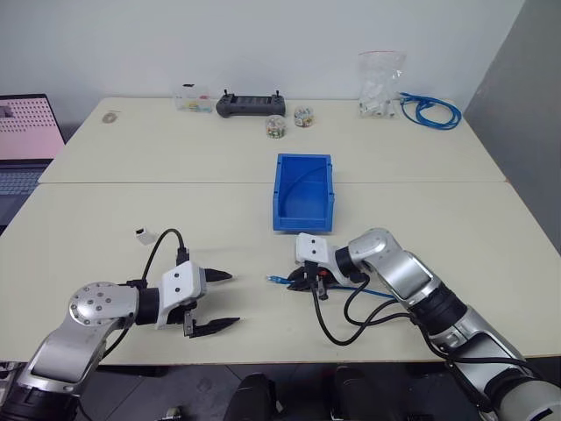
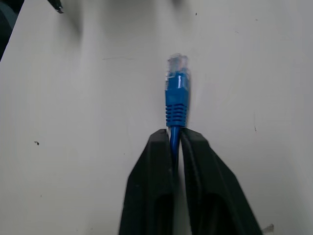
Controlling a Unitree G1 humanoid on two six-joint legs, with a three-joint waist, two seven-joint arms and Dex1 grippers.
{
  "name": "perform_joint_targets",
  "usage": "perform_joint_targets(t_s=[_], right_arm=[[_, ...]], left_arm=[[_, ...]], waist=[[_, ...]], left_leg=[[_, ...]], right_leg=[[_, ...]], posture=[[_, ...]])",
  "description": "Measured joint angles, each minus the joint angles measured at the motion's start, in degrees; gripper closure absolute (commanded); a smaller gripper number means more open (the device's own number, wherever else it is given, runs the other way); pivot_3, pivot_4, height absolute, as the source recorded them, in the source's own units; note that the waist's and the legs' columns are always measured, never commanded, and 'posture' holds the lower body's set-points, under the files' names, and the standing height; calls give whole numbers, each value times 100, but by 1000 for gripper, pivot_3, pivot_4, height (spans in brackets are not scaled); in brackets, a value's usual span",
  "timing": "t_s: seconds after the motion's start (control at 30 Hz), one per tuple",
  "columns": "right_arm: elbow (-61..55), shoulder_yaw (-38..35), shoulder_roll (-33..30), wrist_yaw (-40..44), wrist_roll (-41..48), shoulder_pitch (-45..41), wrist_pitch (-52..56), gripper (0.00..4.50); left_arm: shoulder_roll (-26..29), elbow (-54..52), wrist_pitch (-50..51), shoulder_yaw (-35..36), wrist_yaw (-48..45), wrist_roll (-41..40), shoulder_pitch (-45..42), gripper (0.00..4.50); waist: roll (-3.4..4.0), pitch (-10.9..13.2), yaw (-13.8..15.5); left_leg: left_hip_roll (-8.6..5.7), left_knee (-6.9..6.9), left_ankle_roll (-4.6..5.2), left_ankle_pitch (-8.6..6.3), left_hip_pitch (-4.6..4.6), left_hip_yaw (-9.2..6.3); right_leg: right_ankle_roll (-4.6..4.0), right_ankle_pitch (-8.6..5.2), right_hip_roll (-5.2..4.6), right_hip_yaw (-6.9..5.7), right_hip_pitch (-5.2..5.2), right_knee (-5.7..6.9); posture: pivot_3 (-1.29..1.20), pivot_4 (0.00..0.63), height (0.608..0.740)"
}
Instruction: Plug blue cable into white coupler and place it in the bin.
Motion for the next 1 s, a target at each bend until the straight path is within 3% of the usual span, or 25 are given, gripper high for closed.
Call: perform_joint_targets(t_s=[0.17,0.33,0.47,0.63,0.87,1.0], right_arm=[[-57,-11,-50,74,91,-1,42,1574],[-852,-464,-857,399,511,229,277,401],[-1913,-1076,-1231,243,950,994,628,401],[-2807,-1637,-1230,-346,1448,1602,1329,401],[-3496,-1932,-1242,-927,1937,2110,1929,401],[-3643,-1975,-1329,-1115,2089,2178,2021,334]], left_arm=[[-173,182,-147,-153,-51,92,-242,0],[-402,444,-366,-337,-47,187,-514,0],[-748,985,-735,-605,-61,384,-1073,0],[-999,1578,-1020,-875,-199,520,-1623,0],[-1091,2293,-1242,-1140,-564,698,-2147,0],[-1201,2550,-1375,-1243,-747,741,-2257,900]], waist=[[0,0,-3],[1,1,42],[-3,1,95],[-2,1,49],[-3,0,8],[-3,0,4]], left_leg=[[0,1,0,0,-3,-1],[-9,2,0,0,-22,-2],[-6,0,0,-1,-25,-11],[-6,3,0,0,-20,-2],[-7,2,0,0,-22,-3],[-8,3,1,0,-21,-4]], right_leg=[[0,0,0,-1,-2,1],[3,1,-9,-2,-11,-6],[3,1,-6,-10,-10,-4],[4,1,-4,-3,-10,-1],[5,1,-2,-4,-9,-2],[6,1,-2,-4,-9,-2]], posture=[[0,150,740],[0,150,740],[0,150,740],[0,150,740],[0,150,740],[0,150,740]])
